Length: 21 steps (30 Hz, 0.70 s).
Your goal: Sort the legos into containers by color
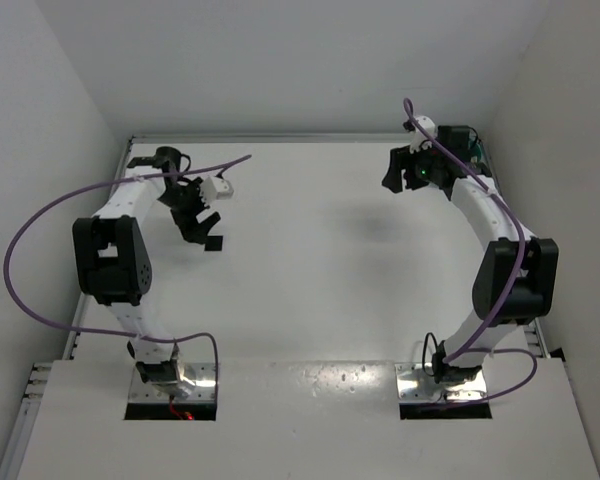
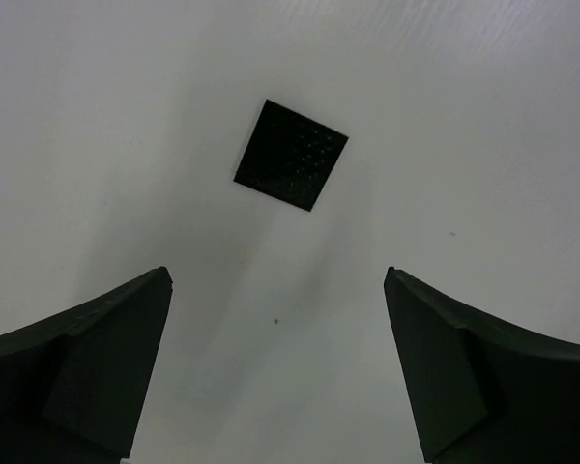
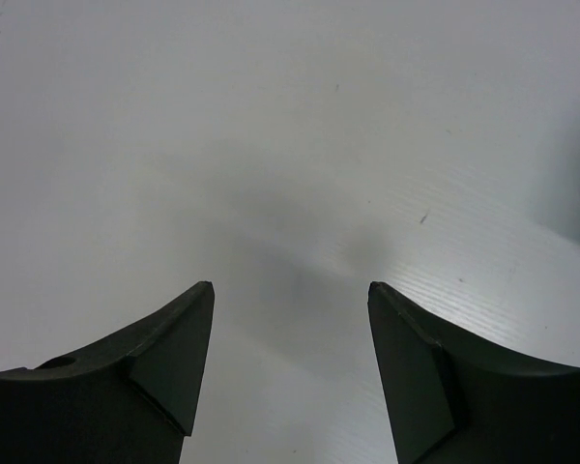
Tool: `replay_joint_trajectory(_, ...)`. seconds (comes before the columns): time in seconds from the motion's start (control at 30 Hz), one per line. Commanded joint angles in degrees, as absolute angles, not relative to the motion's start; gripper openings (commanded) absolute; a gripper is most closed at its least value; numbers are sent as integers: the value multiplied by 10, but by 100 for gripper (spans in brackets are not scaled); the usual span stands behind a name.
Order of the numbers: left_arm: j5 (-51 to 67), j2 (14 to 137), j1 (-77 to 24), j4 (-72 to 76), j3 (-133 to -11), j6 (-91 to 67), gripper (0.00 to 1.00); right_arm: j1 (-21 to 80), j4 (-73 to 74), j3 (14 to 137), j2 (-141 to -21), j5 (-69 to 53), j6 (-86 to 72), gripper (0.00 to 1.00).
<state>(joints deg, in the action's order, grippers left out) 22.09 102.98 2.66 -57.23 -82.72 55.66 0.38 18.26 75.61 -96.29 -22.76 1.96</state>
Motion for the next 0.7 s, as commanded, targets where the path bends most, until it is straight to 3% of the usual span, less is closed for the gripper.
replay_joint_trajectory(0.0,214,1050,42,-621,-875,688,100,9,192,785,-963,-272,27,66)
replay_joint_trajectory(0.23,249,1067,36,-609,-879,752,100,9,197,780,-963,-278,33,66)
replay_joint_trajectory(0.47,275,1049,9,-586,-790,817,89,9,213,780,-958,-267,51,66)
replay_joint_trajectory(0.67,294,1049,-2,-498,-752,782,93,9,213,780,-958,-267,51,66)
